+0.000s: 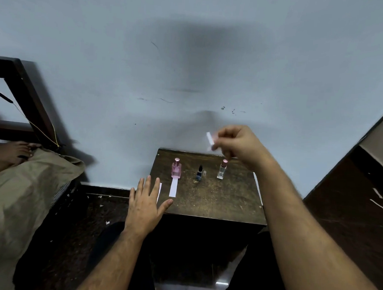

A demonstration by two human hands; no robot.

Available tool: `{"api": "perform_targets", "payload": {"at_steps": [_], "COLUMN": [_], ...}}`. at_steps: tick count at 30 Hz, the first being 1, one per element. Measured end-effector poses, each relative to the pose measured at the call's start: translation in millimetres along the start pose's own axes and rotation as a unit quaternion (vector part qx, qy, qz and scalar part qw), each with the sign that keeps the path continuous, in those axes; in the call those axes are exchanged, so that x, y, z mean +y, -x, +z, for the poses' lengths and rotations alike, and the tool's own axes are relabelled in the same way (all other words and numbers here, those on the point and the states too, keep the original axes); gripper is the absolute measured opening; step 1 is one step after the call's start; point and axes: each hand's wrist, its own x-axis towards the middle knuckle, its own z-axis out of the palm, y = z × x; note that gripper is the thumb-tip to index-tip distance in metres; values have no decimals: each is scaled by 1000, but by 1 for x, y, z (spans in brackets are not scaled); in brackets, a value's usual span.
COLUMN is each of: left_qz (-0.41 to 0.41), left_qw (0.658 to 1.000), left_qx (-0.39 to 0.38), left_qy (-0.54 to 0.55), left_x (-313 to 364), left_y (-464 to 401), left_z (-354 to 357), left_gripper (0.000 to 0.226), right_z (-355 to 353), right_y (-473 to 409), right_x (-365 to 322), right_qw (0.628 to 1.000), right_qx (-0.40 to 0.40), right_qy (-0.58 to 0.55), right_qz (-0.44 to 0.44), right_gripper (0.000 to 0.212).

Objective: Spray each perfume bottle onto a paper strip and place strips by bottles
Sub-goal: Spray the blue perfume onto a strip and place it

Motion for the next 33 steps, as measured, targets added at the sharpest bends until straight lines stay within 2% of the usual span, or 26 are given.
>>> {"api": "perform_targets", "payload": {"at_steps": [1, 2, 3, 4, 6, 9, 12, 13, 14, 15, 16, 17, 20, 22, 24, 25, 26, 27, 28, 29, 30, 31, 32, 33], "left_qz": [0, 0, 0, -1, 3, 1, -1, -1, -1, -1, -1, -1, 0, 0, -1, 0, 0, 0, 0, 0, 0, 0, 0, -1], "left_qw": [1000, 1000, 1000, 1000, 1000, 1000, 1000, 1000, 1000, 1000, 1000, 1000, 1000, 1000, 1000, 1000, 1000, 1000, 1000, 1000, 1000, 1000, 1000, 1000], "left_qx": [-2, -5, -4, 0, -8, -3, -5, -5, -4, -2, -3, -4, -6, -4, -3, -4, -4, -2, -1, 1, 0, -2, -2, 0], "left_qy": [-1, -2, -4, -7, -10, -6, 3, 3, 2, 1, 1, 2, -6, -4, -8, -7, -5, -2, -1, 1, 4, 8, 8, 5], "left_x": [0, -1, -1, -1, -3, -3, -4, -3, -3, -3, -3, -3, -4, -4, -4, -4, -4, -4, -4, -4, -3, -3, -3, -3], "left_y": [0, 0, 1, 0, 1, 2, 1, 1, 1, 2, 2, 2, 1, 2, 2, 1, 1, 1, 2, 2, 2, 3, 2, 1], "left_z": [0, 0, 0, 0, -1, -1, -1, 0, 0, -1, -2, -2, -1, -1, -1, -1, -1, -1, -1, -1, -1, -2, -2, -2], "left_gripper": [104, 104, 104, 104, 104, 103, 103, 103, 103, 104, 104, 104, 105, 104, 104, 104, 104, 104, 104, 104, 105, 105, 105, 106], "right_z": [4, 7, 10, 11, 7, -4, -7, -4, 1, 6, 12, 17, 20, 12, 5, 2, 0, 0, 3, 7, 11, 15, 18, 19], "right_y": [-3, -2, 0, 1, 4, 7, 9, 8, 6, 2, -1, 0, 0, 3, 7, 7, 8, 8, 7, 4, 2, 2, 2, 3], "right_x": [8, 12, 13, 13, 8, -6, -13, -12, -7, 1, 10, 14, 17, 9, 1, -3, -4, -4, 0, 8, 16, 21, 24, 22], "right_qw": [982, 958, 966, 986, 998, 983, 933, 943, 980, 998, 976, 961, 996, 997, 978, 955, 937, 937, 969, 999, 981, 954, 960, 981], "right_qx": [49, 104, 119, 102, 50, -38, -118, -112, -74, -23, 26, 62, 67, 23, -50, -84, -103, -100, -60, -3, 49, 92, 103, 91], "right_qy": [182, 264, 231, 130, -49, -176, -340, -313, -183, 40, 215, 268, 57, -74, -204, -285, -334, -335, -238, -21, 188, 286, 260, 169], "right_qz": [20, 26, 14, 0, -5, -24, 4, 21, 30, 34, 36, 32, 19, 20, 2, 3, 10, 20, 29, 27, 25, 18, 6, -2], "right_gripper": [12, 11, 11, 11, 11, 13, 16, 16, 14, 10, 9, 9, 15, 15, 15, 17, 20, 19, 16, 12, 10, 10, 10, 11]}}
